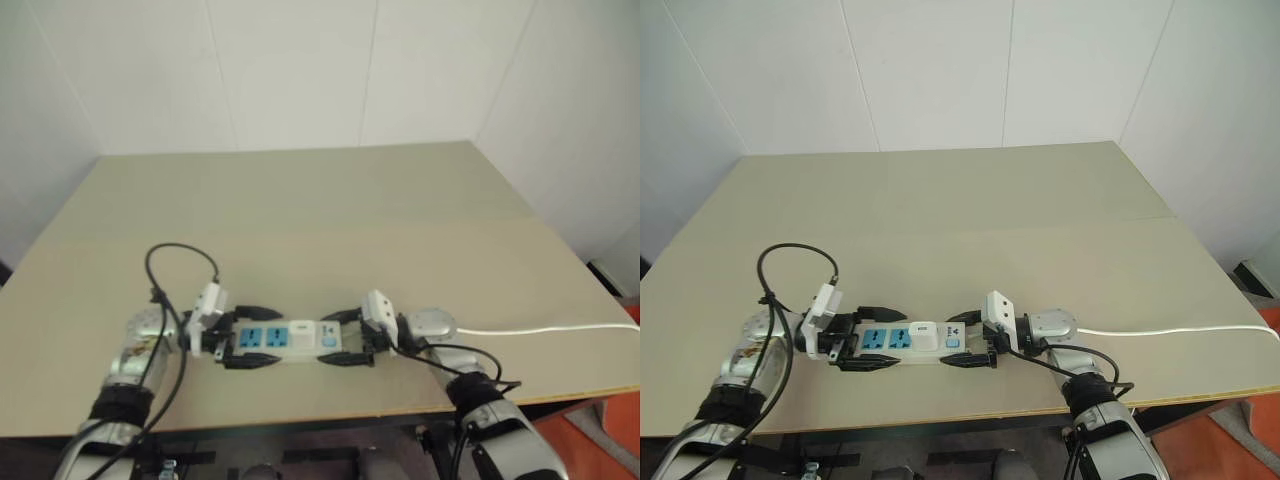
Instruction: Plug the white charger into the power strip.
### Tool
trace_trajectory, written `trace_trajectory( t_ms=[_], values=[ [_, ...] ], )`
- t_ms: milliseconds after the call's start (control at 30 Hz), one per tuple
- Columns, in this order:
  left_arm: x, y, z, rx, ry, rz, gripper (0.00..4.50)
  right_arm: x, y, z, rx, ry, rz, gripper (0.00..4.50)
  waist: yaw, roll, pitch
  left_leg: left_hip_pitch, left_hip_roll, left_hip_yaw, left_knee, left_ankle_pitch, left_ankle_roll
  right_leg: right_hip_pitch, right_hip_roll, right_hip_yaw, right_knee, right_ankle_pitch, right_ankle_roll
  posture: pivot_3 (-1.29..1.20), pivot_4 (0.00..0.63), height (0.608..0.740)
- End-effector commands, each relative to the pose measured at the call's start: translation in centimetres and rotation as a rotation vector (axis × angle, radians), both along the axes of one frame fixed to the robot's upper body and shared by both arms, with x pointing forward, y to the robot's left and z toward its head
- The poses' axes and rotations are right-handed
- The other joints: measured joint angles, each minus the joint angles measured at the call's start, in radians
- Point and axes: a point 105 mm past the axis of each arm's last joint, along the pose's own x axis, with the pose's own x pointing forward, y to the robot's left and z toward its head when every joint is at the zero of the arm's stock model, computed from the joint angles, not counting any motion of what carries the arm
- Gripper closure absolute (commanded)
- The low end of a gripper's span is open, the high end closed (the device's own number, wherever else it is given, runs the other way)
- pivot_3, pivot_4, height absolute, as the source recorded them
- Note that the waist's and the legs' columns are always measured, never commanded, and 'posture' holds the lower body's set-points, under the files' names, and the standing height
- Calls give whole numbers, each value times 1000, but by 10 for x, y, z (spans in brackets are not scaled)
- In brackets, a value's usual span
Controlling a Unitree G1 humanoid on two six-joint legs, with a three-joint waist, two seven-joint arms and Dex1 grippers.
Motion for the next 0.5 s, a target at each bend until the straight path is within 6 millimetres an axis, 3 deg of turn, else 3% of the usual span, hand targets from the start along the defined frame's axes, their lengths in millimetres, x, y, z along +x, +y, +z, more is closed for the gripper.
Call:
trace_trajectory(
  t_ms=[33, 200, 400, 500],
  values=[
    [-1, 29, 29, 38, -85, 51, 29, -5, 4, -3, -24, -10, 41, 1098, -1, -2, 1, 0, 0, 0, 0, 0, 0, 0, 0, 0, 0, 0, 0, 0, 150, 740],
    [-6, 74, 50, 130, -137, 165, 29, -3, 1, -1, -19, -34, 26, 1098, 2, -1, 2, -1, 0, 0, -1, 0, 0, -2, -1, 0, -1, 0, 0, 0, 150, 740],
    [-13, 93, 53, 171, -145, 236, 29, -1, -2, 2, -23, -16, 40, 1098, 6, -1, 3, -2, 0, 1, -1, 0, 0, -3, -1, -1, -1, 0, -1, 0, 150, 740],
    [-17, 91, 48, 176, -123, 238, 0, -1, -4, 6, -22, -20, 47, 82, 6, -1, 3, -5, 0, 0, -1, 0, 0, -4, -1, -1, 0, 0, -1, 0, 150, 740]
  ],
)
